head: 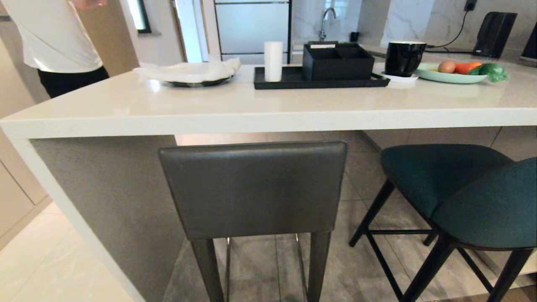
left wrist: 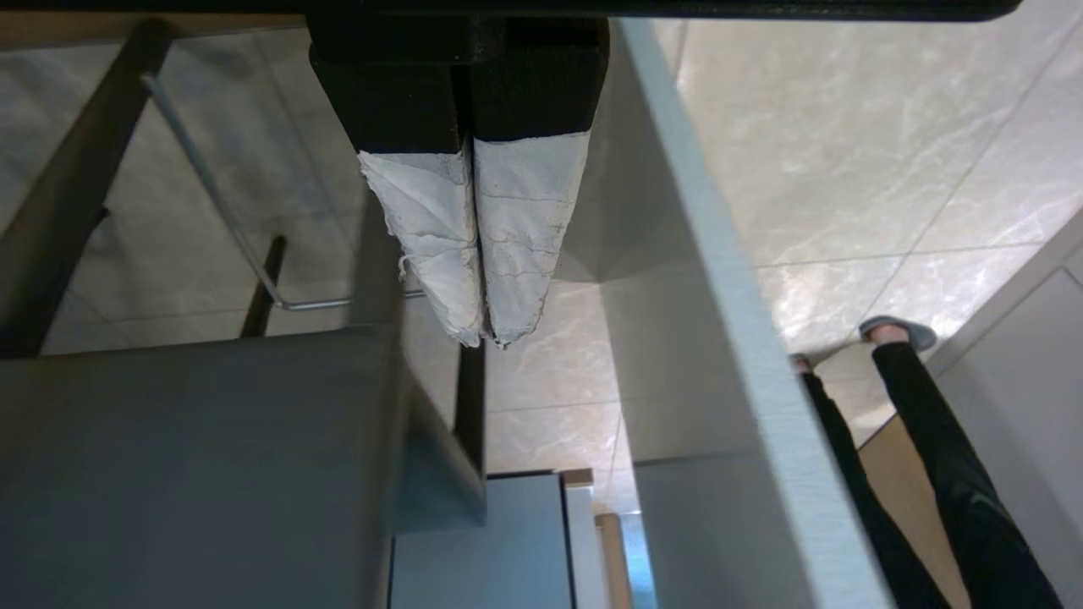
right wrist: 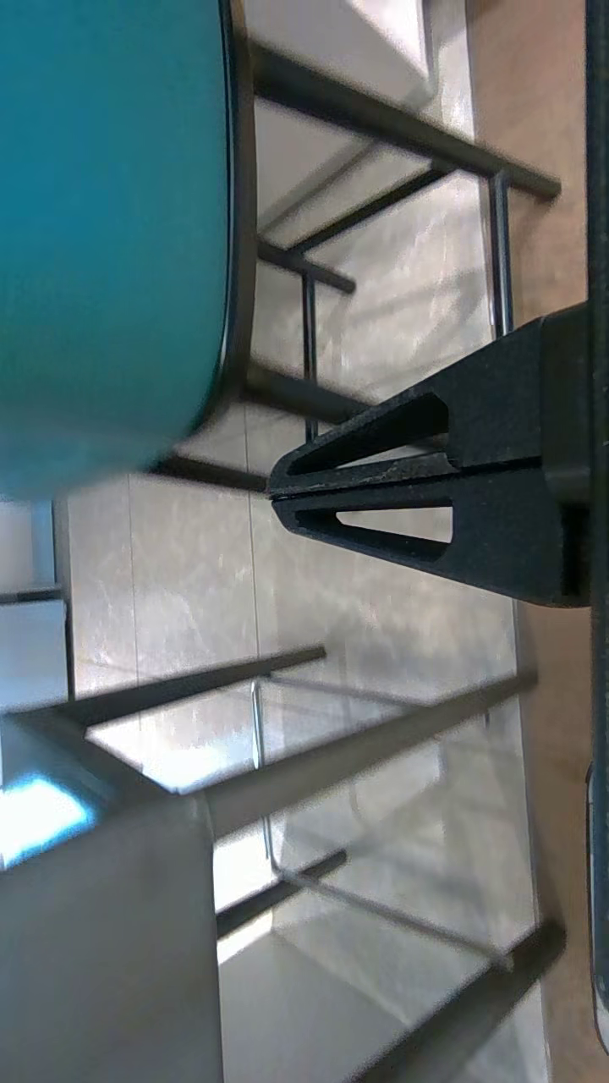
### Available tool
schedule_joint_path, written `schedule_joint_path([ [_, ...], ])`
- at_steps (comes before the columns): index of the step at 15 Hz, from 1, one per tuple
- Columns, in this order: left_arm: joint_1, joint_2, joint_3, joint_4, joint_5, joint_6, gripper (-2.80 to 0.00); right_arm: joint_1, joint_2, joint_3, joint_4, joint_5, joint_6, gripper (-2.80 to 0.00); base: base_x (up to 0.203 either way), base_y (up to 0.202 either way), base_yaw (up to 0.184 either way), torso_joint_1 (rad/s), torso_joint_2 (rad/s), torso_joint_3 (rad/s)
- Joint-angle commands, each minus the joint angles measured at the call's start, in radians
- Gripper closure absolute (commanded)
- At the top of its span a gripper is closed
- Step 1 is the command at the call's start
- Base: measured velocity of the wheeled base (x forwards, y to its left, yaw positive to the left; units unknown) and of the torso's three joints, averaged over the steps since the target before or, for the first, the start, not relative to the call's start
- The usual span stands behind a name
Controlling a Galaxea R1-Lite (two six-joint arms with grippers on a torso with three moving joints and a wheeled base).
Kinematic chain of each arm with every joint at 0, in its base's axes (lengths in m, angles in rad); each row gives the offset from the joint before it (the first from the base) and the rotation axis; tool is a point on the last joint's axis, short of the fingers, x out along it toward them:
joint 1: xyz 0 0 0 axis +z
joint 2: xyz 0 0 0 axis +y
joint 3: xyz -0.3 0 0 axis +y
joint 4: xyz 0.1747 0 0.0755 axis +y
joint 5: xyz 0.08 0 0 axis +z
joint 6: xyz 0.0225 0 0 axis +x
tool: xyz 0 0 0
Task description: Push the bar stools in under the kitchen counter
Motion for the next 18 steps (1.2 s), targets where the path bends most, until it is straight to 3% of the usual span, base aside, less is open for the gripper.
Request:
schedule_joint_path([
  [1, 0.0, 0.003, 0.04, -0.001, -0.001, 0.001, 0.0, 0.0, 0.002, 0.002, 0.0, -0.001, 0.001, 0.0, 0.0, -0.202, -0.001, 0.002, 0.0, 0.005],
  [18, 0.0, 0.003, 0.04, -0.001, 0.006, -0.004, 0.0, 0.0, 0.002, 0.002, 0.0, -0.001, 0.01, 0.0, 0.0, -0.196, 0.002, 0.002, 0.0, 0.002],
])
